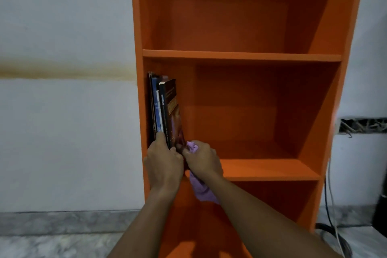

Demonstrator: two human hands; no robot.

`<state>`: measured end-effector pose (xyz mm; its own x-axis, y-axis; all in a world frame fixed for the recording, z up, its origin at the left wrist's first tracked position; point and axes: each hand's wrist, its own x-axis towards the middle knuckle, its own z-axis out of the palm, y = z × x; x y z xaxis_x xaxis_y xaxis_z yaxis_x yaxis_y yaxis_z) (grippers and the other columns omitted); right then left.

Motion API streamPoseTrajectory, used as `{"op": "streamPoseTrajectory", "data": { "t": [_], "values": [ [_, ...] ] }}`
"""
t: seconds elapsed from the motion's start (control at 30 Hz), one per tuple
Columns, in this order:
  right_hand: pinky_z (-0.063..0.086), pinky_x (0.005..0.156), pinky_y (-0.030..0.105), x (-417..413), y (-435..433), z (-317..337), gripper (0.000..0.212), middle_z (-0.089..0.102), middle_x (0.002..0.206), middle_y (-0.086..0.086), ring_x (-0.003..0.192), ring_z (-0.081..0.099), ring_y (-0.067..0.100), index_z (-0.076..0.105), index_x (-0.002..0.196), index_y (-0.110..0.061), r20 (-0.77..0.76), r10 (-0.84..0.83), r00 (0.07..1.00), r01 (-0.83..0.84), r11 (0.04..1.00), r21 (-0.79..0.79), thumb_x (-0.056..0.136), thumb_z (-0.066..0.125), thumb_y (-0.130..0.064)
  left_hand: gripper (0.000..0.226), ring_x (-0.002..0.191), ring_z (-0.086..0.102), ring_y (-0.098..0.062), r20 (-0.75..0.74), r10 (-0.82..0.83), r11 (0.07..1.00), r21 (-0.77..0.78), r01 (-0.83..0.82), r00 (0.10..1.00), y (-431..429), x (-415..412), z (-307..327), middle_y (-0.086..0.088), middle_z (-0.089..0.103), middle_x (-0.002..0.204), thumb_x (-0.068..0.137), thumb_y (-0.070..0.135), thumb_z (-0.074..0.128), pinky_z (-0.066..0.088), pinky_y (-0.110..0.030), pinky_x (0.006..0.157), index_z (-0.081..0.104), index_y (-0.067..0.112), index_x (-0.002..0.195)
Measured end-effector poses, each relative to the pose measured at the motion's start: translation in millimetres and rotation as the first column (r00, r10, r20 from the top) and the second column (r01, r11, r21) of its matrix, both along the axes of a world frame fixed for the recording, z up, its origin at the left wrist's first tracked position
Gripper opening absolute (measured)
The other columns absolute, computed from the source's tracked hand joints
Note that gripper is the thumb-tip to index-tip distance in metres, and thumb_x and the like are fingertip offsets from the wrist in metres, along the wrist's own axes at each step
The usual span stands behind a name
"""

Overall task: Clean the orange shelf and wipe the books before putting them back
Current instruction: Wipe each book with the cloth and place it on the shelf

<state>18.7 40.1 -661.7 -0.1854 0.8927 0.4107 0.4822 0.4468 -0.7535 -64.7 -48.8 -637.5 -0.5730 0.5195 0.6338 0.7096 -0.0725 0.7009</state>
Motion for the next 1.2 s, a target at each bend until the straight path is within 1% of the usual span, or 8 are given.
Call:
{"op": "streamPoseTrajectory", "data": {
  "t": [0.1,0.17,0.63,0.73,0.83,0.9,1.07,1.2],
  "values": [
    [0.049,0.072,0.032,-12,2,-4,0.034,0.073,0.105,-0.012,0.096,0.067,0.022,0.071,0.103,-0.039,0.076,-0.094,0.993,0.091,0.995,0.040,0.085,0.059,-0.065,0.021,0.096,0.067,-0.034,-0.016,0.044,0.999,-0.010,-0.044,0.999,6,-7,-9,-0.014,0.068,0.109,0.094,0.016,0.065,0.056,-0.042,0.079,0.055,0.012,0.112],
    [0.054,0.080,0.035,-13,6,-6,0.039,0.072,0.115,-0.010,0.104,0.068,0.025,0.070,0.114,-0.037,0.096,-0.146,0.985,0.140,0.988,0.061,0.086,0.060,-0.063,0.021,0.100,0.067,-0.034,-0.012,0.058,0.998,-0.003,-0.058,0.998,8,-8,-10,-0.014,0.069,0.111,0.094,0.018,0.067,0.058,-0.043,0.080,0.054,0.013,0.110],
    [0.045,0.065,0.034,-13,1,-13,0.050,0.064,0.091,-0.004,0.084,0.061,0.024,0.056,0.091,-0.028,0.015,-0.224,0.975,0.222,0.973,0.067,0.080,0.057,-0.077,0.038,0.094,0.069,-0.034,0.013,0.063,0.989,-0.134,-0.061,0.998,-7,-13,-17,-0.011,0.068,0.115,0.087,0.040,0.073,0.063,-0.046,0.074,0.045,0.021,0.104],
    [0.043,0.067,0.032,-4,-7,-10,0.042,0.066,0.092,-0.004,0.086,0.062,0.024,0.064,0.098,-0.025,-0.196,-0.170,0.966,0.174,0.985,0.002,0.086,0.065,-0.065,0.041,0.092,0.068,-0.035,-0.025,0.085,0.976,-0.197,-0.089,0.996,-12,-11,-16,-0.010,0.068,0.112,0.085,0.043,0.071,0.062,-0.047,0.074,0.045,0.022,0.109],
    [0.039,0.068,0.027,13,-34,-6,0.027,0.066,0.082,-0.006,0.082,0.065,0.023,0.065,0.089,-0.022,-0.503,-0.227,0.834,0.225,0.972,-0.065,0.089,0.072,-0.047,0.042,0.092,0.068,-0.035,-0.100,0.072,0.959,-0.265,-0.097,0.992,-30,1,-16,-0.008,0.067,0.107,0.084,0.041,0.067,0.059,-0.045,0.076,0.049,0.021,0.115],
    [0.040,0.067,0.027,30,-57,-9,0.022,0.064,0.075,-0.007,0.076,0.063,0.022,0.062,0.083,-0.021,-0.589,-0.262,0.765,0.267,0.960,-0.080,0.089,0.073,-0.039,0.036,0.093,0.067,-0.037,-0.122,0.016,0.949,-0.312,-0.054,0.992,-46,14,-19,-0.008,0.067,0.104,0.081,0.035,0.065,0.056,-0.042,0.078,0.053,0.020,0.112],
    [0.050,0.070,0.038,102,-124,-62,0.012,0.067,0.077,-0.003,0.075,0.063,0.022,0.064,0.081,-0.024,-0.571,-0.255,0.781,0.185,0.966,-0.179,0.089,0.072,-0.028,0.043,0.106,0.063,-0.042,-0.140,-0.172,0.841,-0.537,0.072,0.975,-87,69,-61,-0.013,0.064,0.116,0.079,0.030,0.065,0.050,-0.044,0.084,0.056,0.017,0.119],
    [0.044,0.070,0.045,178,-164,-136,0.020,0.059,0.080,0.012,0.068,0.052,0.022,0.057,0.100,-0.001,-0.441,-0.297,0.847,0.065,0.881,-0.469,0.091,0.064,-0.017,0.034,0.097,0.063,-0.036,0.130,-0.267,0.688,-0.669,0.283,0.955,-126,126,-143,-0.011,0.067,0.110,0.080,0.027,0.068,0.047,-0.037,0.076,0.060,0.018,0.112]
  ]
}}
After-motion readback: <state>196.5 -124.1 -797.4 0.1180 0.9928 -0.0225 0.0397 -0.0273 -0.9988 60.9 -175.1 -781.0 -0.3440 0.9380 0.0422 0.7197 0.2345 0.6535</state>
